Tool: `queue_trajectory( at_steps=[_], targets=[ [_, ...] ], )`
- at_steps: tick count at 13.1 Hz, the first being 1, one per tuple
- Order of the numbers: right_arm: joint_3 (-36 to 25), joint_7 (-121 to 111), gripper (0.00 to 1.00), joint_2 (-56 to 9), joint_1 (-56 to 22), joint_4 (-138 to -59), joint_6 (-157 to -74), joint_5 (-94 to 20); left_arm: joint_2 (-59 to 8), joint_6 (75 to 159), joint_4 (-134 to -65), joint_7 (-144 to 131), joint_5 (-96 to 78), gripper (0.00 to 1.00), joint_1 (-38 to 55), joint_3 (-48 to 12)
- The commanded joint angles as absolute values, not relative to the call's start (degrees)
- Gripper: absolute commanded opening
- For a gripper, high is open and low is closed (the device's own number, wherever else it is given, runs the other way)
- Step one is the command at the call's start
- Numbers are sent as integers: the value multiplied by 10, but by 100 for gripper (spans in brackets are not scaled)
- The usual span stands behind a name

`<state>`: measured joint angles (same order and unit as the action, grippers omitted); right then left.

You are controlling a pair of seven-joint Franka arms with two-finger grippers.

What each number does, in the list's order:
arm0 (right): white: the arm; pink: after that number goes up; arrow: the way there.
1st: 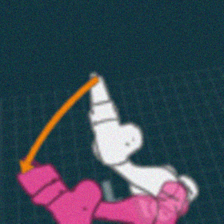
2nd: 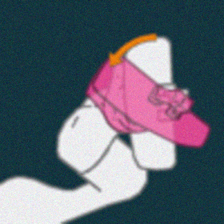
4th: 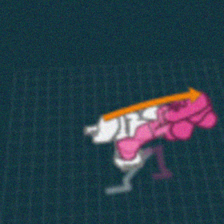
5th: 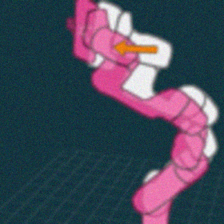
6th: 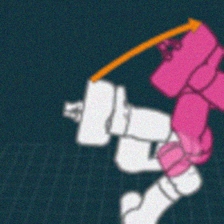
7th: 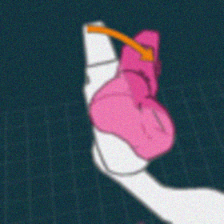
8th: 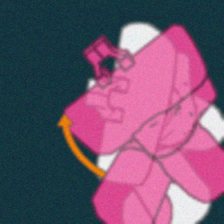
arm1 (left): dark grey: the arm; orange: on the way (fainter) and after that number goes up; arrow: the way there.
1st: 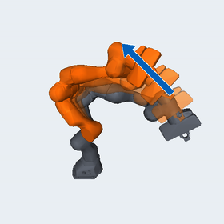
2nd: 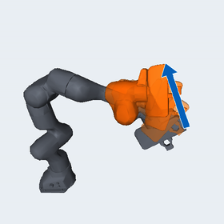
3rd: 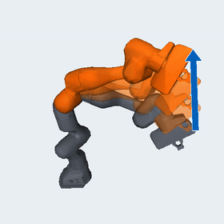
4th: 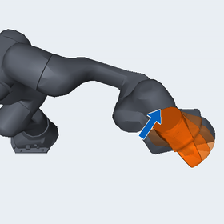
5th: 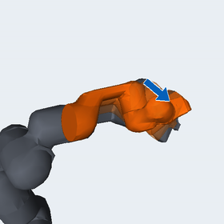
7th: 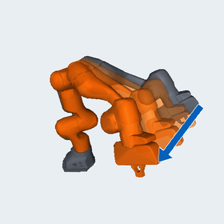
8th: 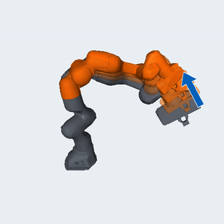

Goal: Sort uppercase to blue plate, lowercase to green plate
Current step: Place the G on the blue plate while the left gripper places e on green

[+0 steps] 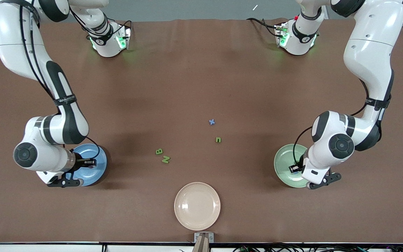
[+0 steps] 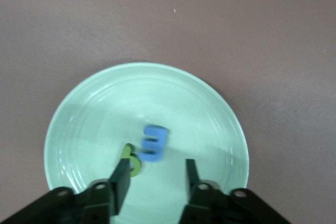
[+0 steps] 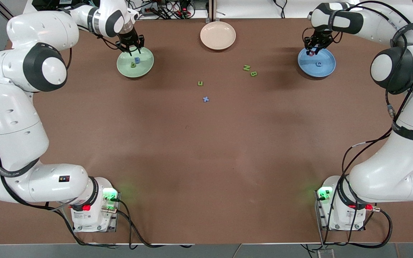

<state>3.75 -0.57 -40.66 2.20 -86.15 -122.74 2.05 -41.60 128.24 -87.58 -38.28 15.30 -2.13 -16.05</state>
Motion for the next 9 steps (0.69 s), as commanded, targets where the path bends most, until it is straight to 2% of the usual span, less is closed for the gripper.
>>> queue_trajectory(
  at_steps=[1,2,3,4,6,9],
  targets=[
    [47,-21,25,-420,32,-865,-1251,31,-405,1276,-883,-392,158,100,-15,-167],
    [47,-21,37,-424,32,-865,-1251,31,-404,1276,-883,-395,154,100,-11,-170],
    [47,-21,56,-425,32,-866,-1252,31,-401,1276,-883,-408,153,100,-4,-177],
    [47,-21,68,-425,33,-867,-1258,30,-400,1276,-883,-437,153,100,2,-192],
    [47,-18,74,-422,26,-867,-1257,29,-402,1276,-882,-517,154,100,34,-219],
    [50,37,77,-417,-10,-865,-1249,22,-411,1276,-884,-569,162,97,123,-214]
  ],
)
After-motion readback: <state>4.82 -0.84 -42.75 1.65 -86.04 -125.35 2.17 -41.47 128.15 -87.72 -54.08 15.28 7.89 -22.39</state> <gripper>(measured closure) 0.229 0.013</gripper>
